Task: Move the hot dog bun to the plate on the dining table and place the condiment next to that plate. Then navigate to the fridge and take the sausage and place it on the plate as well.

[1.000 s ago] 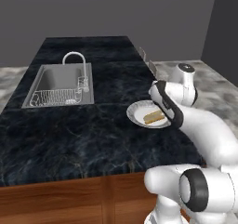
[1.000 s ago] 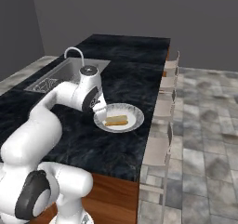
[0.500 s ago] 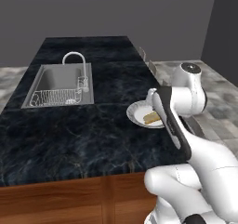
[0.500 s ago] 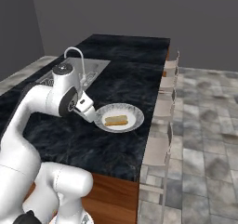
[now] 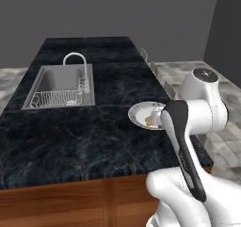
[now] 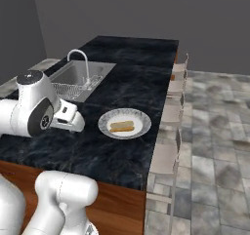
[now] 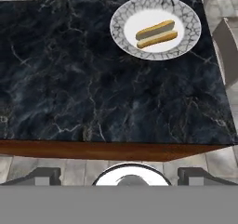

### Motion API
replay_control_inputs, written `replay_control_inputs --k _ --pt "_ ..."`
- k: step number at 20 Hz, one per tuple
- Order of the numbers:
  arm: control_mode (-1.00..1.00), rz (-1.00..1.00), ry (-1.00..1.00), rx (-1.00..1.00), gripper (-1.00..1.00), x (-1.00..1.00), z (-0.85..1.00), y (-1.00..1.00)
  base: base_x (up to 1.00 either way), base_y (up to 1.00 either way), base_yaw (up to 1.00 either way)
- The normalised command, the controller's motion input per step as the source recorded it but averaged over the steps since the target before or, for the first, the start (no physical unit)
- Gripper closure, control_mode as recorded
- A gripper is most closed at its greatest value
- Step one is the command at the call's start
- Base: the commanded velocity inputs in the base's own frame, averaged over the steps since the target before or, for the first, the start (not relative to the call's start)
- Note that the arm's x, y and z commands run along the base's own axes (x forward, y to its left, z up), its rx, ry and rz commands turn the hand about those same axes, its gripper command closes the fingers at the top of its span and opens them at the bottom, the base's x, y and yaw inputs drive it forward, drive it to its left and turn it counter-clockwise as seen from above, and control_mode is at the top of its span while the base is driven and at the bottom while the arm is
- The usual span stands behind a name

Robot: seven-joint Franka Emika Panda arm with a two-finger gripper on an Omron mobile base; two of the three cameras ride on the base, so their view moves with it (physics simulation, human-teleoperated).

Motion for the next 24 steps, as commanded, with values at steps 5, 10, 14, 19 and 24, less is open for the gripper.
replay_control_inputs --k 5,10,14,19,24 --pt "-1.0 0.07 -0.16 -0.05 -1.0 -0.8 0.17 -0.03 0.0 0.0 0.0" --pt "-1.0 -0.02 -0.1 0.0 -1.0 -0.61 0.03 -0.03 0.0 0.0 0.0" --pt "-1.0 0.0 0.0 0.0 -1.0 -0.03 0.0 0.0 0.0 0.0 0.0" --pt "1.0 0.0 0.0 0.0 -1.0 0.0 0.0 0.0 -0.06 0.09 0.0" --pt "1.0 0.0 0.0 0.0 -1.0 0.0 0.0 0.0 -0.3 0.67 0.36"
